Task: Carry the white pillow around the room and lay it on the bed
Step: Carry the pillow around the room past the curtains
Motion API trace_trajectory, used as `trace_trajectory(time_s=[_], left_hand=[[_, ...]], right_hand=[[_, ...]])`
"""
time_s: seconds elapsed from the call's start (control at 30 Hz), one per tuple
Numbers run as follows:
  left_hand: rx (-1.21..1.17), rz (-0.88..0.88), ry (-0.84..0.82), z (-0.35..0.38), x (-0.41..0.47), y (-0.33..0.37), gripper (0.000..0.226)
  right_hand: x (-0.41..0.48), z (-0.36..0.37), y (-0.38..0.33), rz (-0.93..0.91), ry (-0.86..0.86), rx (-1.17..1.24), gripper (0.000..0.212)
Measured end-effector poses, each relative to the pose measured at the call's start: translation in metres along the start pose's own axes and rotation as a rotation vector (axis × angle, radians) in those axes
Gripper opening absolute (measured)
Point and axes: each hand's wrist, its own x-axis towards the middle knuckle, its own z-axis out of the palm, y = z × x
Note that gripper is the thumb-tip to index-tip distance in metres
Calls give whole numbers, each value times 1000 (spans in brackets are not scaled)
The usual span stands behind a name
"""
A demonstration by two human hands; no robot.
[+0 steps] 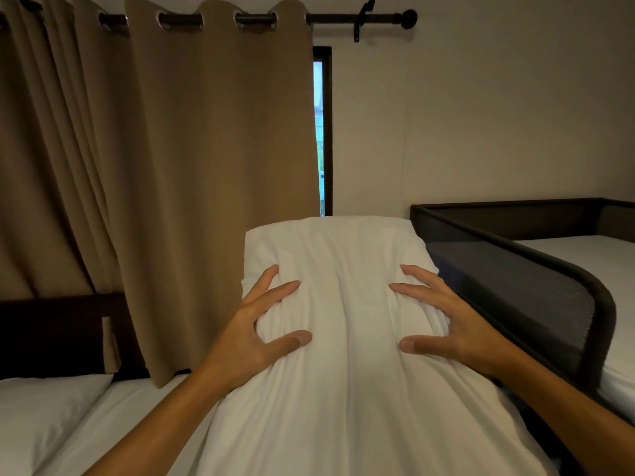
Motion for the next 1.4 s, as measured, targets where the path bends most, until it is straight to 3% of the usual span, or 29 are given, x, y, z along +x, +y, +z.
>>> trace_trajectory(time_s=[0.4, 0.9, 1.4], left_hand=[[7, 36, -9, 36, 70, -47, 71], [-29, 127, 60, 60, 209, -55, 67], [-98, 191, -7, 103, 322, -119, 70]], right_hand=[[53, -13, 52, -1, 15, -13, 80], [168, -82, 99, -163, 81, -15, 69], [239, -104, 155, -103, 160, -108, 69]])
